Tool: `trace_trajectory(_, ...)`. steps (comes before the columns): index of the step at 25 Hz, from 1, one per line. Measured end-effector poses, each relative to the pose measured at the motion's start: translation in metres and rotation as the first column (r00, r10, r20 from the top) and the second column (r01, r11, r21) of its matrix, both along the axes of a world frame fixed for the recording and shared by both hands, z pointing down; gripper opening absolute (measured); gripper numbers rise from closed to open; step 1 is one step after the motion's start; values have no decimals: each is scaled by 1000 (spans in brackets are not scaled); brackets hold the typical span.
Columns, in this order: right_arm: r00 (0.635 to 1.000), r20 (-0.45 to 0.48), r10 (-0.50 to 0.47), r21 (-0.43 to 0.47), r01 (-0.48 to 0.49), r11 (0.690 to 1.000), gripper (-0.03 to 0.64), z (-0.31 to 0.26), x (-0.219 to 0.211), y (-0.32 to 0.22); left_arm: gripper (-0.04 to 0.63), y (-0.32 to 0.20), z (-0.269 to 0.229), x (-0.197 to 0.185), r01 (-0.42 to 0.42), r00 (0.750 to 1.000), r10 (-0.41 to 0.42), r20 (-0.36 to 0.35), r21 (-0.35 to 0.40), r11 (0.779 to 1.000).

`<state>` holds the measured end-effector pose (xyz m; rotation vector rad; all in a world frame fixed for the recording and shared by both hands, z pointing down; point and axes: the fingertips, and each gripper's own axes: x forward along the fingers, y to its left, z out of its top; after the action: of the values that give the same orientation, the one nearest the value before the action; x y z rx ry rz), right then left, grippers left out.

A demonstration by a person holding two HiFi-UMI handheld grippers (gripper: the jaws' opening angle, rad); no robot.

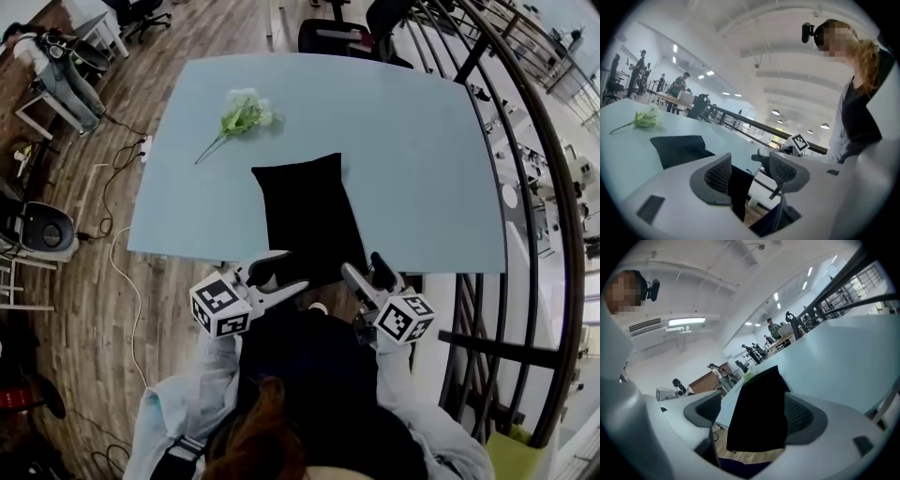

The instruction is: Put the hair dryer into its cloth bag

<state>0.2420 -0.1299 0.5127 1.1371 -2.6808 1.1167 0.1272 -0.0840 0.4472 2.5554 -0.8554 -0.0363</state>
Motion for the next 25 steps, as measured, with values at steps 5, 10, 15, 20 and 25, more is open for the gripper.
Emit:
trace_trajectory(5, 994, -102, -46, 129, 59, 990, 382, -28, -13, -20, 248, -32, -24, -45, 301, 952, -304, 32, 82, 950)
trace_trajectory(10, 971, -236, -49, 256, 110, 960, 340, -57, -31, -42, 181, -52, -45, -82, 497, 866, -500, -7, 132, 858)
trace_trajectory(15, 970, -245, 1, 391, 98, 915, 197, -95, -40, -58, 108, -64, -62, -85, 524, 845, -534, -8, 206, 826)
trace_trajectory(20, 970, -243, -2, 424, 108, 899, 78, -109, -44, -57, 50, -67, -63, -82, 505, 845, -532, 46, 259, 824)
trace_trajectory(25, 961, -274, -30, 411, 145, 900, 9, -102, -31, -43, 15, -65, -55, -75, 457, 861, -499, 100, 277, 845)
